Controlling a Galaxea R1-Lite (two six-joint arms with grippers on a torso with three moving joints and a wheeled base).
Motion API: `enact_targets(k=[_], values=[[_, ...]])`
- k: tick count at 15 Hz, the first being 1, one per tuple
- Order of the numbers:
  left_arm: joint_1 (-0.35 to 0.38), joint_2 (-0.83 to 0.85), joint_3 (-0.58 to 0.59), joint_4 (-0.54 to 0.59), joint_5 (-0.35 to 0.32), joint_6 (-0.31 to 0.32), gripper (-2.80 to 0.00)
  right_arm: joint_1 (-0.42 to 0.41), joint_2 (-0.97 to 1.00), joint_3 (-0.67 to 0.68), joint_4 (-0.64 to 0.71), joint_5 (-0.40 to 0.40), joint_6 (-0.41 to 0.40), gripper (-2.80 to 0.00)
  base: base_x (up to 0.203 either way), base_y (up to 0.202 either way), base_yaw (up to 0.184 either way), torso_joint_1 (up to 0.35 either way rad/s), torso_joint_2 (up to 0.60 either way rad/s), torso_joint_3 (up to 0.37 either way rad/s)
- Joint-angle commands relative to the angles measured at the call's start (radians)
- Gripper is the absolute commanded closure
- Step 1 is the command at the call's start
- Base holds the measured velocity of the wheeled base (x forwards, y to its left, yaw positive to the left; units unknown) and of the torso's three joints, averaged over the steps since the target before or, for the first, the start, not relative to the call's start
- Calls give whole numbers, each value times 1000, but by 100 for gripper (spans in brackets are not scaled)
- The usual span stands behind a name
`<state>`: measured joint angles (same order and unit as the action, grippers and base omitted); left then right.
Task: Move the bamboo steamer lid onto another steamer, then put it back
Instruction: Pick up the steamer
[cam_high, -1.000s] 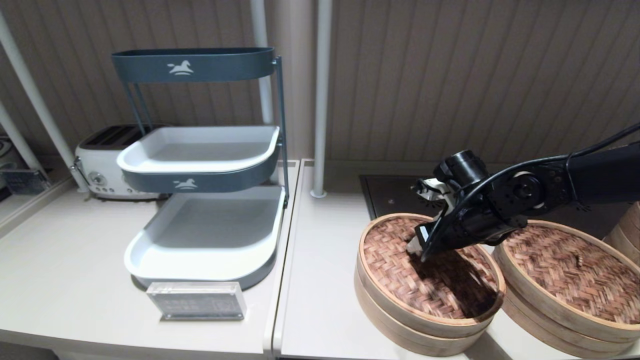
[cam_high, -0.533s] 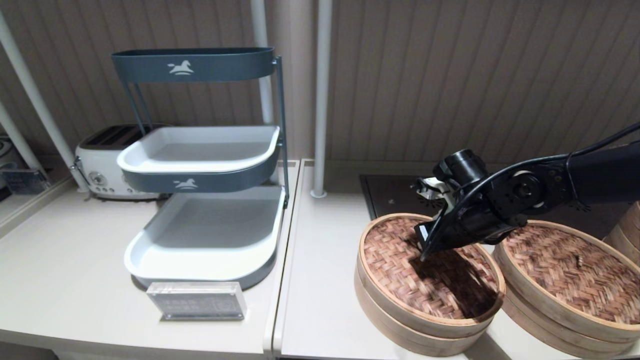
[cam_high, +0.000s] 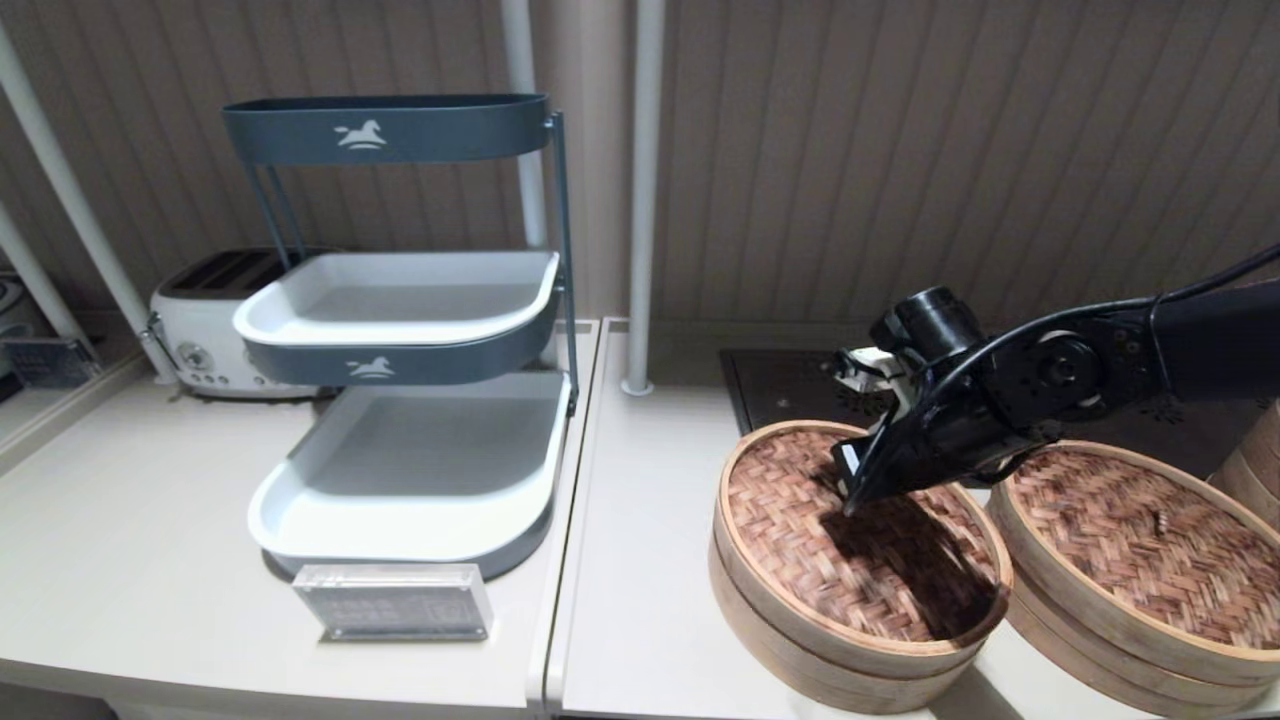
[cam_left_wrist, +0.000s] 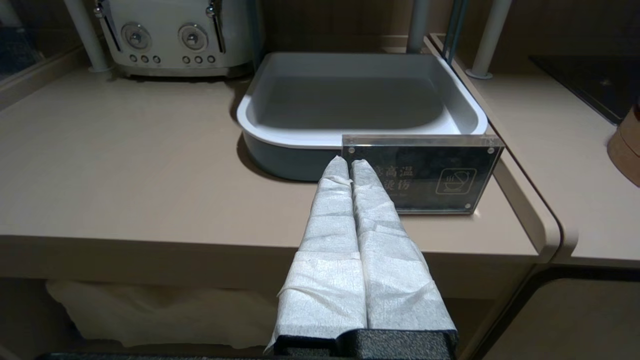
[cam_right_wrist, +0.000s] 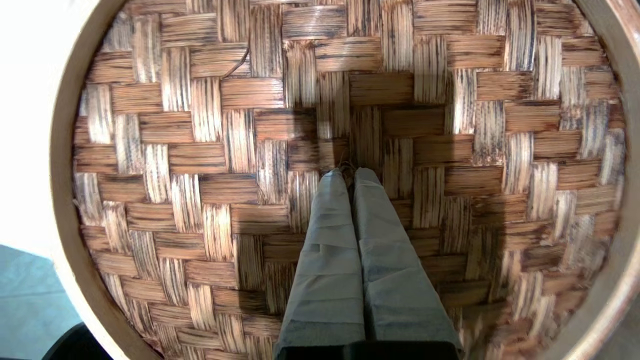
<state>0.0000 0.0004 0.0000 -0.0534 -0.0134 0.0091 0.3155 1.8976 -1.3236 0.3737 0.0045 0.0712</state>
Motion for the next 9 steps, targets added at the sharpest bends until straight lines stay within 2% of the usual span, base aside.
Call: enact_targets(k=[1,6,9], values=[[0,-2,28,0,0,0,0,-1,-24,-11,1,-1,0,0,0,0,0,0,0,0],[0,-2,28,0,0,0,0,-1,-42,-53,26,-6,-5,0,0,0,0,0,0,0],[0,-3,28,0,0,0,0,-4,-41,-142,144,-7,-8,0,0,0,0,0,0,0]])
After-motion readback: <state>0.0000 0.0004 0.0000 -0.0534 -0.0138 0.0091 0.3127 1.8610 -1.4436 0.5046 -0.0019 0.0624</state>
